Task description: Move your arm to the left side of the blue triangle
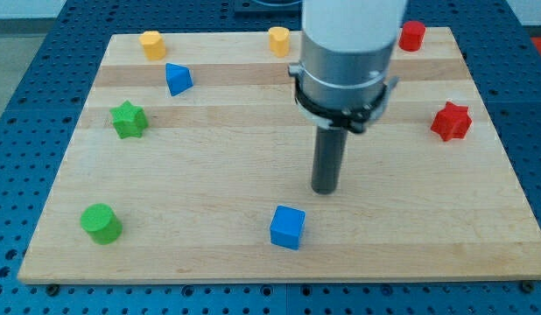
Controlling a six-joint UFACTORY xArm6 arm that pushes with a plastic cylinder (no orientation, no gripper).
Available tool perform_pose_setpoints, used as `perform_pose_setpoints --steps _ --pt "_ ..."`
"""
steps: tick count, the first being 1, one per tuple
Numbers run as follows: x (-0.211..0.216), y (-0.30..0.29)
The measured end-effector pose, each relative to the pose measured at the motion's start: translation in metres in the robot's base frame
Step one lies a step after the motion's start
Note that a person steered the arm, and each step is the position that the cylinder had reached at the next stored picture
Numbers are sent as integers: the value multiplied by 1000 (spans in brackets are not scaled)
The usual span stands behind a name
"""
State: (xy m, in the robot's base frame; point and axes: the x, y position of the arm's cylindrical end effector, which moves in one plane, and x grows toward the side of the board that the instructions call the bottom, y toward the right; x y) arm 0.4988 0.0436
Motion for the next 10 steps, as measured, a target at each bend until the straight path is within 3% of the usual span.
perform_pose_setpoints --steps 3,10 --pt "-89 -101" --pt "-182 -265"
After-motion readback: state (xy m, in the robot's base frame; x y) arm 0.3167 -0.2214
